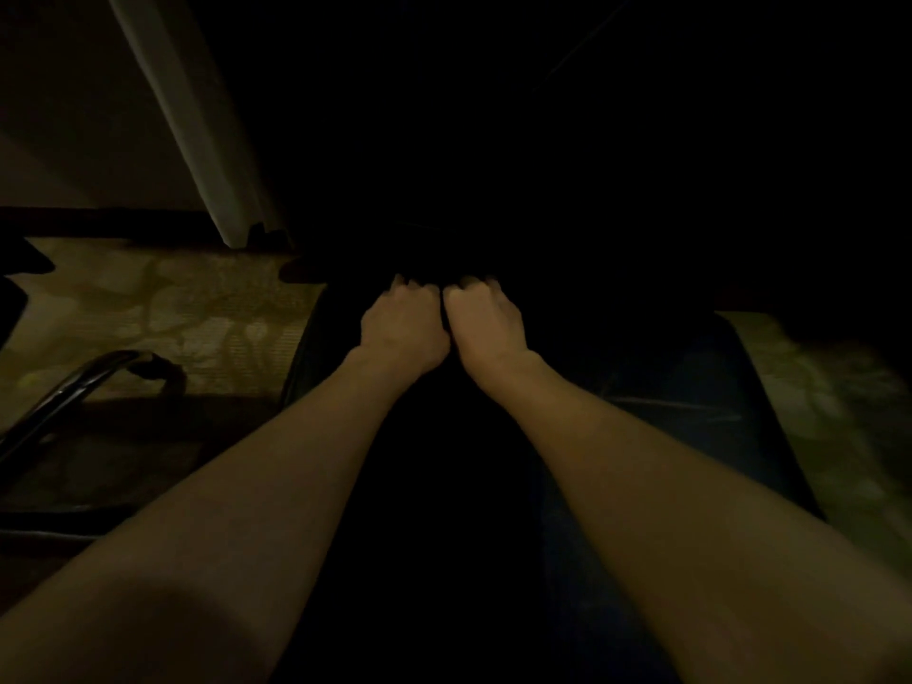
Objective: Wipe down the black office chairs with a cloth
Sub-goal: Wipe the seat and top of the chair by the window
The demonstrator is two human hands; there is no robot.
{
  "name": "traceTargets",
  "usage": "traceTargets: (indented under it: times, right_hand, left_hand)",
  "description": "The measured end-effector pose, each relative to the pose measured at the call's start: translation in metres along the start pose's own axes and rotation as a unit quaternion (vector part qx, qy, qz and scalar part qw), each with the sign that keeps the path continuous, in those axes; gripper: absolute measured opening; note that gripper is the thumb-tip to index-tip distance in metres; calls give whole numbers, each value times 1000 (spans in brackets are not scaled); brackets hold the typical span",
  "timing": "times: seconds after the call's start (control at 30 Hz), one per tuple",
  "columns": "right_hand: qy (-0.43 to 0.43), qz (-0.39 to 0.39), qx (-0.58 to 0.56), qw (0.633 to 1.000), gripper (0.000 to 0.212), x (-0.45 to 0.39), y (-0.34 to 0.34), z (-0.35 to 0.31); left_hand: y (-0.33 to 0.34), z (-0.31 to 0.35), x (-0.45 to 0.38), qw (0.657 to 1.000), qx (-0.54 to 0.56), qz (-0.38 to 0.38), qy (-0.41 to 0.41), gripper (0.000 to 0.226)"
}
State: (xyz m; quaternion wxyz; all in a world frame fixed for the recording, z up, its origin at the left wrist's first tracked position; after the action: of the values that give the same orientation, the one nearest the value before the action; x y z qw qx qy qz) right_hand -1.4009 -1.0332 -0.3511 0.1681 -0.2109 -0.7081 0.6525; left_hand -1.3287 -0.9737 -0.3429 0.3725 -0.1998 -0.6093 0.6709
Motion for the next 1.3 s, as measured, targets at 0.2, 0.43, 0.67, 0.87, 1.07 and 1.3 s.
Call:
traceTargets:
  times: [0.2,0.43,0.67,0.87,1.07,1.3]
  right_hand:
    - [19,-21,30,999,32,39,-11,37]
    - [48,-34,35,998,34,112,-18,67]
    - [42,-21,7,999,37,186,-13,48]
    - [36,-18,-13,999,42,241,-16,17]
    - [35,-12,-30,999,47,295,-17,-14]
    - [61,33,-40,997,57,347,-11,-51]
  left_hand:
    - [12,46,25,999,-28,2,28,41]
    - [34,91,86,995,-41,28,83,59]
    - [45,92,169,997,-11,-2,72,66]
    - [45,81,236,998,1,-16,59,67]
    - [49,65,293,997,13,-14,74,63]
    - [56,48,352,997,43,-3,61,62]
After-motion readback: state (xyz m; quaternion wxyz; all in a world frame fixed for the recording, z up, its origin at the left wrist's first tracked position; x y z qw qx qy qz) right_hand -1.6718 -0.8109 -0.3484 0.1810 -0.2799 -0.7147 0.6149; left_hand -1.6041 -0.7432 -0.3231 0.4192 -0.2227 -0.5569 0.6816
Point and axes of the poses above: each hand's wrist, its own x-axis away from the middle knuckle, its own y-axis out of the palm, z = x × y, the point moved 1 cm from there along -x, towards the middle knuckle, and after that the axes turned 9 degrees about -y, right-handed, at the moved point
